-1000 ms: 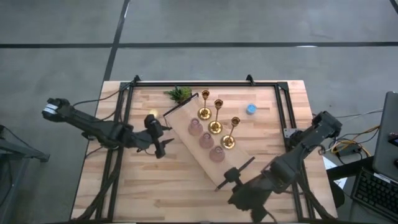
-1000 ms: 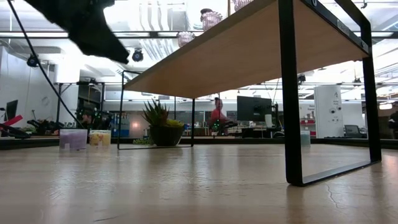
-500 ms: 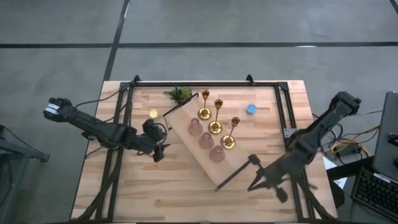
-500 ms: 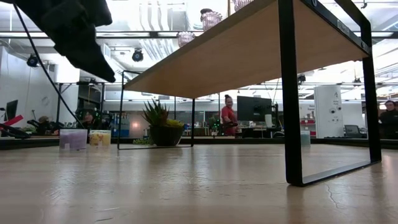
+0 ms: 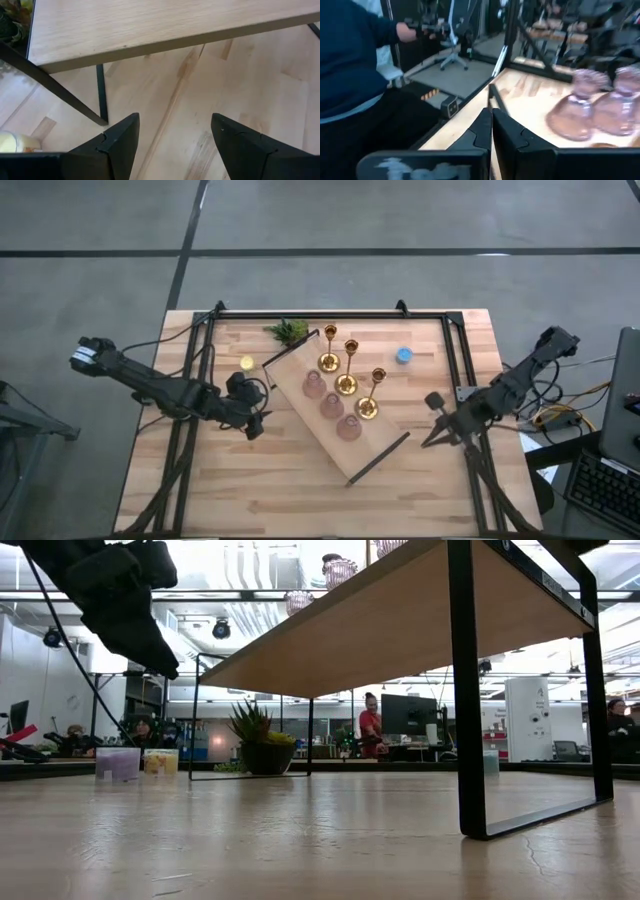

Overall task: Pick & Place candle stick holders
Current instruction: Put the purple scented candle on the shelf

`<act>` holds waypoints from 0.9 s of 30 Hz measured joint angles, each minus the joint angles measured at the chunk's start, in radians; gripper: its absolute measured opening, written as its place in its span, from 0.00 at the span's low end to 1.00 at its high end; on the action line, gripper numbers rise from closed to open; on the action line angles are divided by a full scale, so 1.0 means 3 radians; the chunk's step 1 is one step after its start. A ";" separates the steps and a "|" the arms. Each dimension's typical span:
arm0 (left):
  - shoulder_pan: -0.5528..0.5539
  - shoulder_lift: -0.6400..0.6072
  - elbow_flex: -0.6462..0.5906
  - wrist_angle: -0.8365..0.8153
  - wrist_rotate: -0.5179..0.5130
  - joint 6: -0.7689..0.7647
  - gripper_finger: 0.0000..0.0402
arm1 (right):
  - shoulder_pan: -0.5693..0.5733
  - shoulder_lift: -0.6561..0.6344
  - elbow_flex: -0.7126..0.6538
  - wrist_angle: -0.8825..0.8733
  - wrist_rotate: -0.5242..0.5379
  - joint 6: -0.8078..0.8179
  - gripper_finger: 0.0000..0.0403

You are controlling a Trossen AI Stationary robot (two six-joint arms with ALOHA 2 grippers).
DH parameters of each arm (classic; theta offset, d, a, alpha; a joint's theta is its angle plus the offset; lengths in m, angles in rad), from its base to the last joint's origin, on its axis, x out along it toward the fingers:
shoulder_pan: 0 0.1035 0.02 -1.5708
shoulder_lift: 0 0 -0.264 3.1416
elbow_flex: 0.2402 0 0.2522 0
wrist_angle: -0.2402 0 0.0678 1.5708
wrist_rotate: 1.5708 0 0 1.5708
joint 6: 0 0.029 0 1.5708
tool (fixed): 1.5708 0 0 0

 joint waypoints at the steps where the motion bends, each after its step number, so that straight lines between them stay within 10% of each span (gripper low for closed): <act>1: 0.0000 0.0000 0.0000 0.0000 0.0000 -0.0007 0.62 | -0.0009 -0.0137 -0.0063 -0.0006 0.0000 -0.0034 0.02; 15: 0.0000 0.0000 -0.0019 -0.0006 -0.0015 0.0007 0.62 | -0.0009 -0.1753 -0.0754 -0.0353 -0.0004 0.0048 0.02; 27: 0.0000 0.0009 -0.0198 0.0017 -0.0004 -0.0103 0.62 | -0.0014 -0.1761 -0.0895 -0.0566 0.0514 -0.0104 0.02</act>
